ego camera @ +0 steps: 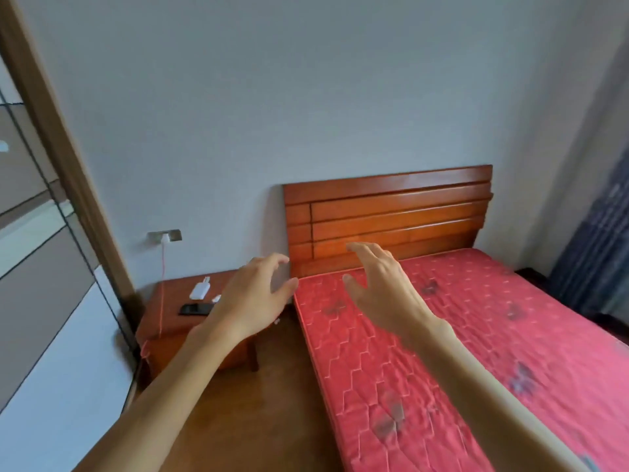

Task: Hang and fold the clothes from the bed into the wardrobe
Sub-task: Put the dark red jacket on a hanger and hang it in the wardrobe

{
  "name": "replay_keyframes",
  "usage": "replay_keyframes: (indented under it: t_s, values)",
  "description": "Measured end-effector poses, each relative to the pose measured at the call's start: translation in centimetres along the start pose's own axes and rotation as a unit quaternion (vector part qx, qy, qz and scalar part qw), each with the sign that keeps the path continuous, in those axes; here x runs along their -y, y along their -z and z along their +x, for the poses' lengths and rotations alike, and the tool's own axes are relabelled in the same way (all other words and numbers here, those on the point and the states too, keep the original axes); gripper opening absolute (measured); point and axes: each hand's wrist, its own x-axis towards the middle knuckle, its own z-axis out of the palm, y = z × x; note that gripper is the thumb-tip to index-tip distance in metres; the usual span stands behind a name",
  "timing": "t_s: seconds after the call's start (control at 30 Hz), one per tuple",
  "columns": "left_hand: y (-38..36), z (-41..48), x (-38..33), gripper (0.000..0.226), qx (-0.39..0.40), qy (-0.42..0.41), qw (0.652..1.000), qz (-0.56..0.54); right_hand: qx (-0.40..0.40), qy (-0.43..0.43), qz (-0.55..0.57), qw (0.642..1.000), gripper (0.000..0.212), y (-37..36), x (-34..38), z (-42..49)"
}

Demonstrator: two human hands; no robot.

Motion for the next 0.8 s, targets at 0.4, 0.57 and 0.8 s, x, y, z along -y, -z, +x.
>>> replay_keyframes:
  t_s: [0.4,0.57,0.8]
  values:
    - [-16.6,8.6,-11.3,0.035,0.171,-0.162,0.971,-0.047,-0.050,-0.211,-0.068,0.974,0.051,4.1,-17.7,-7.0]
    - [-23.3,11.7,-16.3,0.036,0.246,-0.242,0.935,-0.076,-0.075,-0.313,-0.088,0.943,0.051,5.0,-23.3,-10.0]
    - [-32.7,11.9,-23.9,0.037,0.377,-0.362,0.845,-0.116,-0.125,-0.467,-0.095,0.870,0.047,5.7,-27.5,-16.4]
